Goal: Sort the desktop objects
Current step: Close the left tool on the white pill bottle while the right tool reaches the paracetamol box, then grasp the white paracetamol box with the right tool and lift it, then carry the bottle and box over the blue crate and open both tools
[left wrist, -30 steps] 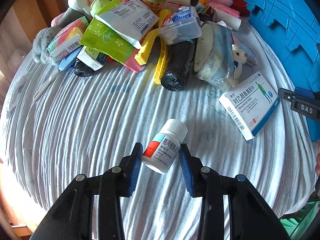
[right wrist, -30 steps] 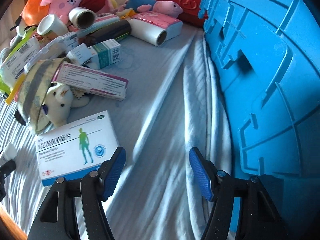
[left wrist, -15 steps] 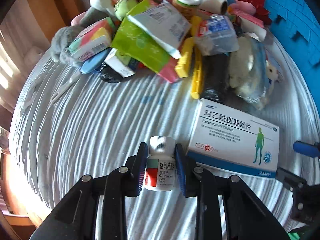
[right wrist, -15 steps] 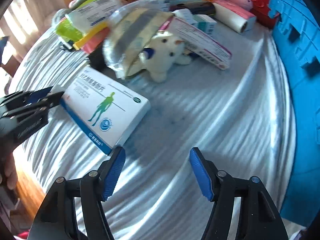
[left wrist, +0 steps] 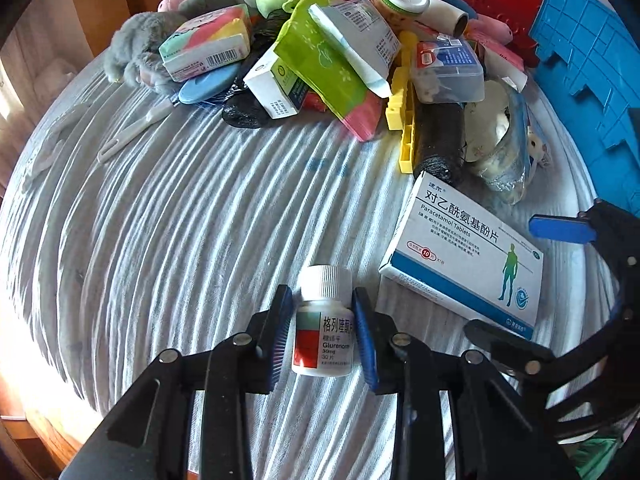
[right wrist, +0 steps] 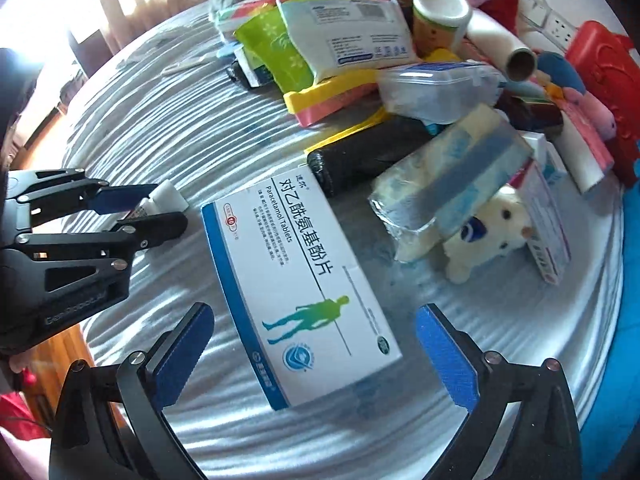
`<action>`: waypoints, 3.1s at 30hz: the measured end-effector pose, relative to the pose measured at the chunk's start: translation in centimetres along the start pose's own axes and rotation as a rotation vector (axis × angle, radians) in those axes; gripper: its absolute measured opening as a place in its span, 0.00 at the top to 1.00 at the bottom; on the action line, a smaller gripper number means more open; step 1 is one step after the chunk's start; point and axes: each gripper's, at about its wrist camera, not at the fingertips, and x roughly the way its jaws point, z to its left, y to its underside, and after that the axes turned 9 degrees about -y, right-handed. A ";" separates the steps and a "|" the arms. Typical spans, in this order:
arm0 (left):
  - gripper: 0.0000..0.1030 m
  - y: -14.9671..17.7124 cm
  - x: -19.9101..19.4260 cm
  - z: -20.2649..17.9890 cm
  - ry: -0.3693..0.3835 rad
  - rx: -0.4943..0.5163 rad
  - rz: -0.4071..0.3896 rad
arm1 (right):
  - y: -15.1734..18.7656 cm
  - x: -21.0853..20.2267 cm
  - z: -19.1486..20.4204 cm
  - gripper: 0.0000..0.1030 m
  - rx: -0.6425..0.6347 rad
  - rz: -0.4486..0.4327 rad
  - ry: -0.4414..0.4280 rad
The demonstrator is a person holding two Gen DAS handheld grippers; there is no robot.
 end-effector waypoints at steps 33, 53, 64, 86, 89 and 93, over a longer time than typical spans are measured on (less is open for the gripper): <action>0.73 -2.3 -7.1 -3.9 -0.120 0.096 -0.211 | -1.1 -7.3 1.6 0.87 0.146 -0.155 0.044; 0.74 -0.3 -1.8 -4.5 -0.092 0.152 -0.114 | 0.3 -0.3 -0.4 0.24 0.186 0.077 0.049; 0.74 -2.0 -5.6 -4.3 -0.111 0.143 -0.223 | -0.8 -3.2 0.7 0.28 0.123 -0.001 0.071; 0.73 -8.3 -25.6 -16.1 0.127 0.283 -0.725 | 1.9 -33.4 0.8 0.28 0.291 -0.641 0.556; 0.74 -8.8 -28.1 -20.6 0.165 0.298 -0.760 | 4.6 -37.0 -1.7 0.28 0.325 -0.690 0.627; 0.74 -8.8 -31.0 -27.3 0.203 0.312 -0.792 | 9.0 -40.9 -5.8 0.28 0.353 -0.727 0.707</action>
